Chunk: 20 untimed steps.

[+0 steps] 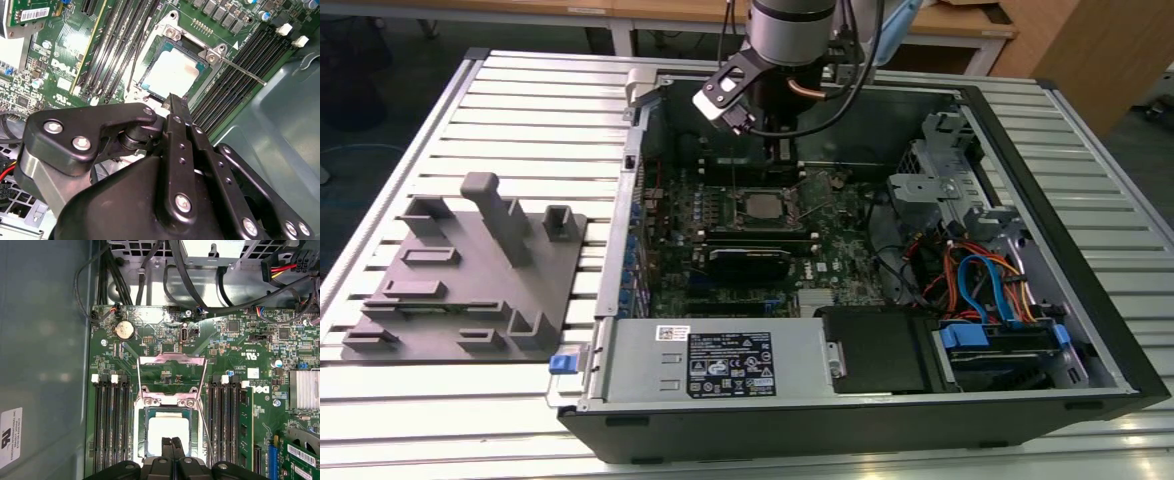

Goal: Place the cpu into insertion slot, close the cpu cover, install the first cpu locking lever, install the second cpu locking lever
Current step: 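Close the cpu cover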

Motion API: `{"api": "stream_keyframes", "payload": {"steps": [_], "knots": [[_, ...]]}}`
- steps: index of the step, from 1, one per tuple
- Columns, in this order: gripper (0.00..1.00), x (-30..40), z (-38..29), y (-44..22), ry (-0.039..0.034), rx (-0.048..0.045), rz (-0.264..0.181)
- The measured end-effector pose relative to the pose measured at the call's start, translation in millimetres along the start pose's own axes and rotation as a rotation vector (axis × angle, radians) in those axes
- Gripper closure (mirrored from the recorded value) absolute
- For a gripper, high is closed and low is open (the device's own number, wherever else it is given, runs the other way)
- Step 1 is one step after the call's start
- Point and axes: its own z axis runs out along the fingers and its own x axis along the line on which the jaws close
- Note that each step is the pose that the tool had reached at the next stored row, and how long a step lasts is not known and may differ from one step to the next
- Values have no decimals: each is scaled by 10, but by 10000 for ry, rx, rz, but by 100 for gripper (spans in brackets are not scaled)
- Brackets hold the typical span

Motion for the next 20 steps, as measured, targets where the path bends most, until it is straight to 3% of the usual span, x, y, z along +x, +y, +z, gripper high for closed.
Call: {"api": "stream_keyframes", "payload": {"steps": [20], "knots": [[90, 1, -134, 6, -1, 1, 0]]}}
